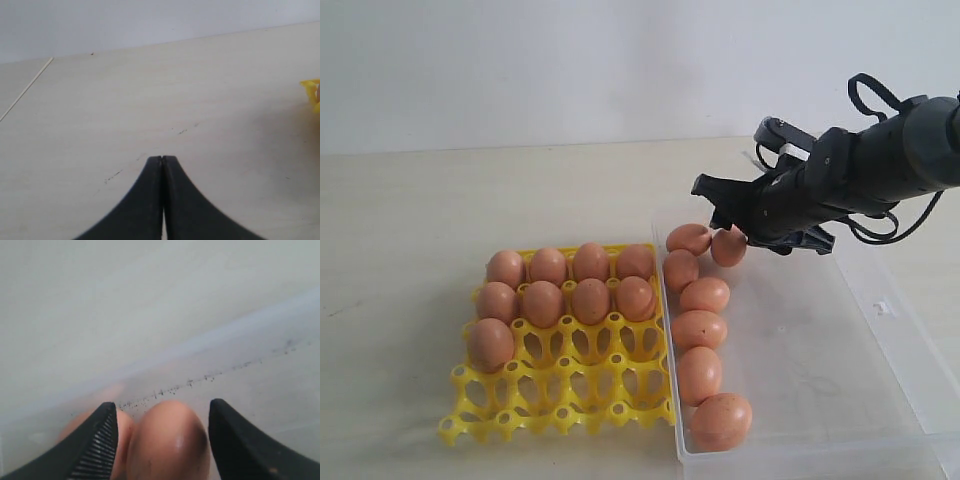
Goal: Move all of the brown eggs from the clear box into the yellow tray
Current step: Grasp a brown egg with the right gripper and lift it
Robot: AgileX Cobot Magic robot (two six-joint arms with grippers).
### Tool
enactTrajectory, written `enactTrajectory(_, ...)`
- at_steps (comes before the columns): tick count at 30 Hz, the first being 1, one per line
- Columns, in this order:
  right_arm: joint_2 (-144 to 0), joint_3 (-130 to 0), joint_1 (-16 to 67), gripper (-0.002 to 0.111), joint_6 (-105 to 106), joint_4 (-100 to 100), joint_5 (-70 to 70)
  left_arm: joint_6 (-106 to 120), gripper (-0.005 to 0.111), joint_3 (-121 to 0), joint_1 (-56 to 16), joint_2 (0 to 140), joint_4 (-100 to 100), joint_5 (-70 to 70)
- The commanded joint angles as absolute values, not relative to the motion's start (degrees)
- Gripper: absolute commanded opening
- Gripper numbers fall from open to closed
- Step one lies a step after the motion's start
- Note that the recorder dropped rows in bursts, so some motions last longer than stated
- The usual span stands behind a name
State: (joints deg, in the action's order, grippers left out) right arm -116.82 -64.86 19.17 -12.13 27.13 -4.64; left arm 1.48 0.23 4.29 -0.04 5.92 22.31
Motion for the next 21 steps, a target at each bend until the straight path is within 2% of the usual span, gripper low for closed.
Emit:
enactTrajectory(1,-117.0,-65.1,18.9,0.054,-11.8,26.6,-3.7,1.3,0.0,0.0,4.0,0.0,5.9,21.8)
enactTrajectory(16,-119.8,-65.1,18.9,0.052,-11.6,26.6,-3.4,1.3,0.0,0.0,4.0,0.0,5.9,21.8)
enactTrajectory(19,-119.8,-65.1,18.9,0.035,-11.5,25.8,-3.3,1.3,0.0,0.0,4.0,0.0,5.9,21.8)
enactTrajectory(21,-119.8,-65.1,18.9,0.012,-9.3,25.2,-3.9,1.3,0.0,0.0,4.0,0.0,5.9,21.8)
